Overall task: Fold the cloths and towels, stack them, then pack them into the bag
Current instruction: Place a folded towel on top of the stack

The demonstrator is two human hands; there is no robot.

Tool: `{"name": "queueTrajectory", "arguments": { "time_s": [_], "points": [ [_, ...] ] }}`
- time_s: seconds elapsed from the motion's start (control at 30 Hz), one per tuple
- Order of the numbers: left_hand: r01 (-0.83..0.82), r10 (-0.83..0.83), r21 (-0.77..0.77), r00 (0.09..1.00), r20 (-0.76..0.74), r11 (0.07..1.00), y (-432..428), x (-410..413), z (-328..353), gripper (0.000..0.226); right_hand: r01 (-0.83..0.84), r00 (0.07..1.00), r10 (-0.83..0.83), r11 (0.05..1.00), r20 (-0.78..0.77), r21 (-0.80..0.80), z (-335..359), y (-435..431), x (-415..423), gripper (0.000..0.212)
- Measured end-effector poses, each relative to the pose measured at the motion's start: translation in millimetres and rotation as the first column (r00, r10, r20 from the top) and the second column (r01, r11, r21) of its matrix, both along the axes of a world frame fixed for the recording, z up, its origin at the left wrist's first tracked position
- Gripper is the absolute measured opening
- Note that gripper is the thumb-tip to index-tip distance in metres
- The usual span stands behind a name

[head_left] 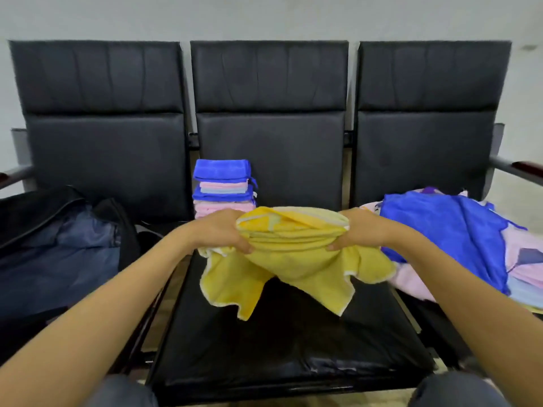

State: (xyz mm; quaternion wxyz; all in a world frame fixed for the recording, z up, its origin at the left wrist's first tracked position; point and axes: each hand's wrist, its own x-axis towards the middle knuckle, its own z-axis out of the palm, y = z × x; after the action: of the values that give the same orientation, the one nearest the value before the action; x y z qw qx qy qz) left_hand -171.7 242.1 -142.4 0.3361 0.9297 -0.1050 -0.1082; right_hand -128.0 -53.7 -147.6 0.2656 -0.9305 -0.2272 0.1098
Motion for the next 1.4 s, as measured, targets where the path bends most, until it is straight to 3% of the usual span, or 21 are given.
{"name": "queueTrajectory", "arguments": {
  "time_s": [0.07,0.17,0.23,0.33,0.43,0.57,0.63,0.7,0.77,0.83,0.93,1.03,1.1,1.2,1.23,1.33,1.4],
  "points": [
    [-0.014,0.014,-0.037,1.0,0.004,0.999,4.5,-2.5,30.7,0.041,0.013,1.0,-0.013,1.0,-0.027,0.018,33.0,-3.2,-4.8,0.038],
    [-0.006,0.006,-0.006,1.0,-0.017,1.0,10.6,-7.4,70.3,0.044,0.001,0.998,0.007,0.993,0.067,-0.12,75.0,-1.3,-11.4,0.04],
    [-0.043,0.04,0.103,0.999,0.033,0.994,8.1,-4.3,83.2,0.041,0.052,0.985,-0.005,0.963,0.175,-0.264,88.4,4.6,-11.5,0.042],
    [-0.172,0.072,0.353,0.958,0.278,0.92,2.0,10.6,78.1,0.034,0.197,0.928,-0.052,0.909,0.368,-0.368,87.3,16.9,-2.3,0.037],
    [-0.302,0.076,0.378,0.857,0.509,0.875,4.5,26.3,60.2,0.012,0.333,0.814,-0.094,0.884,0.573,-0.328,73.3,28.4,9.3,0.02],
    [-0.44,0.064,0.329,0.673,0.737,0.836,5.1,30.0,52.4,0.014,0.432,0.627,-0.063,0.858,0.777,-0.278,62.2,36.9,13.1,0.028],
    [-0.44,0.037,0.322,0.635,0.772,0.838,6.5,29.9,49.6,0.013,0.431,0.518,-0.049,0.877,0.854,-0.211,54.2,35.7,15.0,0.022],
    [-0.435,0.009,0.369,0.657,0.754,0.822,9.0,28.4,40.4,0.019,0.422,0.441,-0.042,0.892,0.897,-0.165,46.1,33.2,15.6,0.019],
    [-0.405,-0.006,0.406,0.702,0.712,0.819,9.8,21.6,24.9,0.021,0.409,0.504,-0.002,0.881,0.864,-0.237,34.8,33.2,10.4,0.02],
    [-0.33,-0.011,0.408,0.766,0.643,0.851,9.9,11.9,5.3,0.02,0.385,0.63,0.044,0.849,0.776,-0.361,17.9,34.4,3.7,0.024],
    [-0.135,-0.023,0.364,0.918,0.397,0.921,11.3,3.4,-31.0,0.019,0.299,0.78,0.111,0.799,0.616,-0.522,-16.7,30.7,-3.5,0.027],
    [0.019,-0.042,0.412,0.998,0.046,0.911,12.2,-0.1,-75.9,0.035,0.059,0.975,0.081,0.806,0.208,-0.589,-57.7,23.7,-5.1,0.052],
    [0.126,-0.063,0.416,0.985,-0.162,0.901,11.6,-6.8,-102.5,0.062,-0.128,0.99,0.072,0.819,-0.121,-0.56,-85.3,18.6,-5.7,0.081],
    [0.213,-0.082,0.292,0.912,-0.403,0.932,19.1,-12.0,-134.0,0.088,-0.216,0.932,0.06,0.883,-0.357,-0.417,-113.9,11.9,-6.1,0.103],
    [0.178,-0.072,0.215,0.902,-0.426,0.96,22.2,-12.3,-138.4,0.089,-0.201,0.925,0.057,0.913,-0.377,-0.356,-119.8,8.6,-4.8,0.101],
    [-0.008,0.005,-0.008,0.926,-0.378,1.0,30.1,-5.4,-143.0,0.048,-0.085,0.95,0.019,0.976,-0.313,-0.199,-131.4,-2.2,4.8,0.06],
    [-0.089,0.06,-0.083,0.95,-0.306,0.993,36.9,-0.1,-144.0,0.044,-0.031,0.972,-0.007,0.987,-0.234,-0.156,-136.6,-8.6,12.6,0.04]
  ]
}}
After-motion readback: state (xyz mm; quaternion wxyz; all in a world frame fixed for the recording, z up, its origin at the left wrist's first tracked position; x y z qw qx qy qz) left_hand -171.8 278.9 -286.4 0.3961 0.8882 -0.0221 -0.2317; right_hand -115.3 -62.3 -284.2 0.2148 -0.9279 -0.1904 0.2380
